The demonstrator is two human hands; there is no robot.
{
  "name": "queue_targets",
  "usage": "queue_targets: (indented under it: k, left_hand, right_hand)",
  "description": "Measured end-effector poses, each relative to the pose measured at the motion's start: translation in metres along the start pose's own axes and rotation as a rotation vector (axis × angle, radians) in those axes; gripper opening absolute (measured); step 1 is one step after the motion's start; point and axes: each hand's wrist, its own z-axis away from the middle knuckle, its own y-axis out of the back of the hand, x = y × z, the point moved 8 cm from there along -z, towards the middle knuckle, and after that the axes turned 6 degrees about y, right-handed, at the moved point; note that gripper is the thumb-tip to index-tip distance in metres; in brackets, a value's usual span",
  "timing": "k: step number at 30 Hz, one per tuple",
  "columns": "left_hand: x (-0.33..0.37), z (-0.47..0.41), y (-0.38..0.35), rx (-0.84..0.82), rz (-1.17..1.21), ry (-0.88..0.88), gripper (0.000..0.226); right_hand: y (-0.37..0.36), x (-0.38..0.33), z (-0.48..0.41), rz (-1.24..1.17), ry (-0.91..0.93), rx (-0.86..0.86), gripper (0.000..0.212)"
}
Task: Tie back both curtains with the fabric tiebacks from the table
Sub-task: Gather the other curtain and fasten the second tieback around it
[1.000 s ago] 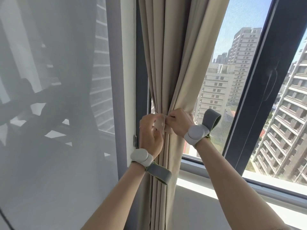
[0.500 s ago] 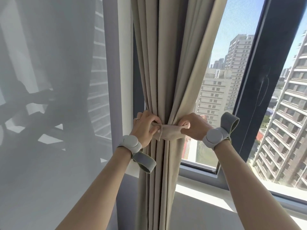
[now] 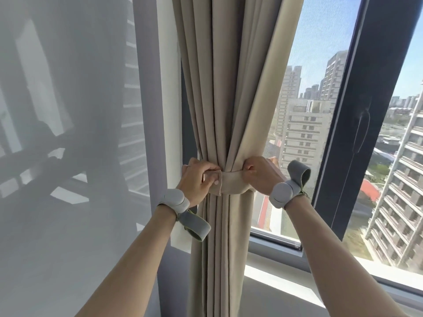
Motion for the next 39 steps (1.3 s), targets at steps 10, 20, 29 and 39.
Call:
queue_targets:
  k: [10,20,29,39]
  left_hand:
    - [0.0,0.002,0.009,-0.036,-0.014,0.019,0.012]
    - [-0.002,0.003,0.007,0.027,-0.022,0.043,0.015]
    - [-0.034,0.013,0.004,0.204,0.348,0.323,0.07]
    - [-0.075,0.023,-0.045,-0.061,0.548,0.617,0.088]
  right_hand:
    - [-0.009,-0.003,-0.005,-0.152,0.134,-0.082,0.026]
    - [-0.005,0.009,0.002,-0.114,0.123,-0.079,0.033]
    - [0.006,0.018,0.011,-0.103,0.089,0.242,0.028]
    - [-0.076,0.009,0.014,-0.497,-0.122,-0.003,0.132]
